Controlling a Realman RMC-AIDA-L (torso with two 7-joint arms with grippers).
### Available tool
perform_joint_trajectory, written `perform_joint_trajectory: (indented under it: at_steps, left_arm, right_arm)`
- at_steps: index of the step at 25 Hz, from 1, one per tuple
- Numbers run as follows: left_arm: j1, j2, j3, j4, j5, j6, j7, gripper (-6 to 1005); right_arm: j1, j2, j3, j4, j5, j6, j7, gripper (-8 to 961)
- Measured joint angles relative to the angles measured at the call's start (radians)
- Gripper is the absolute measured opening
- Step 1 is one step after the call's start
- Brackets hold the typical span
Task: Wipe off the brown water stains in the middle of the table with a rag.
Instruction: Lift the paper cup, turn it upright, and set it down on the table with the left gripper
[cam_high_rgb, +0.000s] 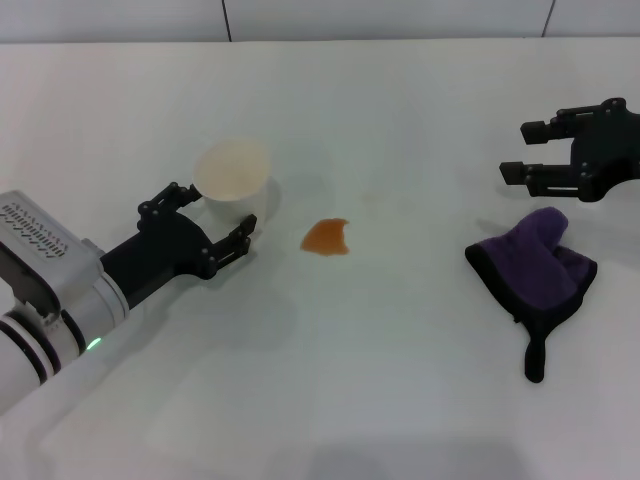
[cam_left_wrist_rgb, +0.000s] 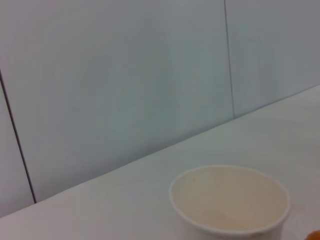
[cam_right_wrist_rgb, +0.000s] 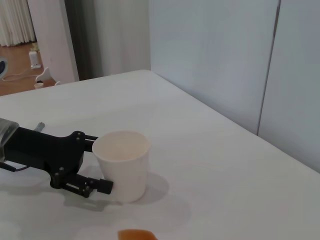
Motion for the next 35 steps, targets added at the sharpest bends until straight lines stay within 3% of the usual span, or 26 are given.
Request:
perform_joint_trajectory:
  at_steps: [10,35]
  left_arm:
    - [-0.002,0.001,0.003,0.002,0.001,0.0,-0.008,889]
    - [0.02,0.006,0.007,-0.035,-0.034,0.038,-0.038,882]
  right_arm:
    - [0.002,-0.002,0.002,-0.006,0.0,0.001,0.0,560]
    - [0.01,-0.001,0.005,-0.008,-0.01,0.012,0.002,559]
